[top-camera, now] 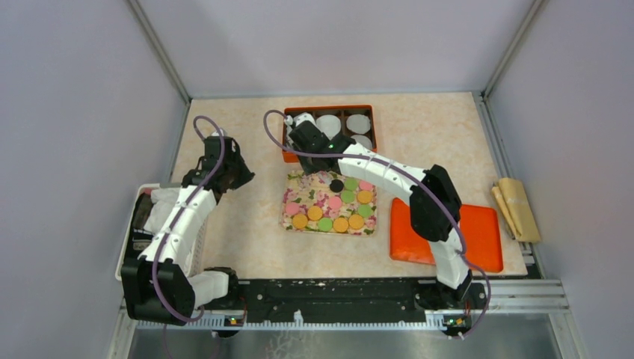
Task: Pack the cookies
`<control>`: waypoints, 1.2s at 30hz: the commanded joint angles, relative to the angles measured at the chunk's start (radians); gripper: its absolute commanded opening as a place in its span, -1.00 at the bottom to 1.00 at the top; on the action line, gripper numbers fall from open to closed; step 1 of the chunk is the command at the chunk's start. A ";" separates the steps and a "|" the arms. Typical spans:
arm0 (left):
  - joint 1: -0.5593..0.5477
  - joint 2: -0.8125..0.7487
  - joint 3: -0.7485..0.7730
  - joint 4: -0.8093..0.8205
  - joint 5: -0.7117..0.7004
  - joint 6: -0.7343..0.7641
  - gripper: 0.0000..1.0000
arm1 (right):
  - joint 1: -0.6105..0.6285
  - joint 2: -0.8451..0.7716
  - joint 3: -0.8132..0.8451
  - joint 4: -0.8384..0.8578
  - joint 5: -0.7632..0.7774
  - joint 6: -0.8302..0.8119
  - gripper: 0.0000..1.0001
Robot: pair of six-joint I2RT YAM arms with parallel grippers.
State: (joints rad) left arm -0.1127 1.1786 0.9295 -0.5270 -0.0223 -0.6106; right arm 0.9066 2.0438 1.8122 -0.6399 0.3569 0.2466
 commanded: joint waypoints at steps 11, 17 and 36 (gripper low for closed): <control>0.005 0.002 0.028 0.011 0.013 0.008 -1.00 | 0.003 -0.087 -0.014 0.056 0.052 0.005 -0.16; 0.005 0.000 0.029 0.018 0.017 -0.001 -1.00 | 0.007 -0.290 -0.162 0.082 0.063 0.023 -0.25; 0.005 0.016 0.022 0.041 0.145 -0.017 -1.00 | 0.101 -0.715 -0.666 -0.019 0.030 0.237 -0.31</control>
State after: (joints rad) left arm -0.1116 1.1896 0.9295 -0.5232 0.0830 -0.6197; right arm 0.9916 1.4166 1.2209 -0.6605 0.3943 0.3908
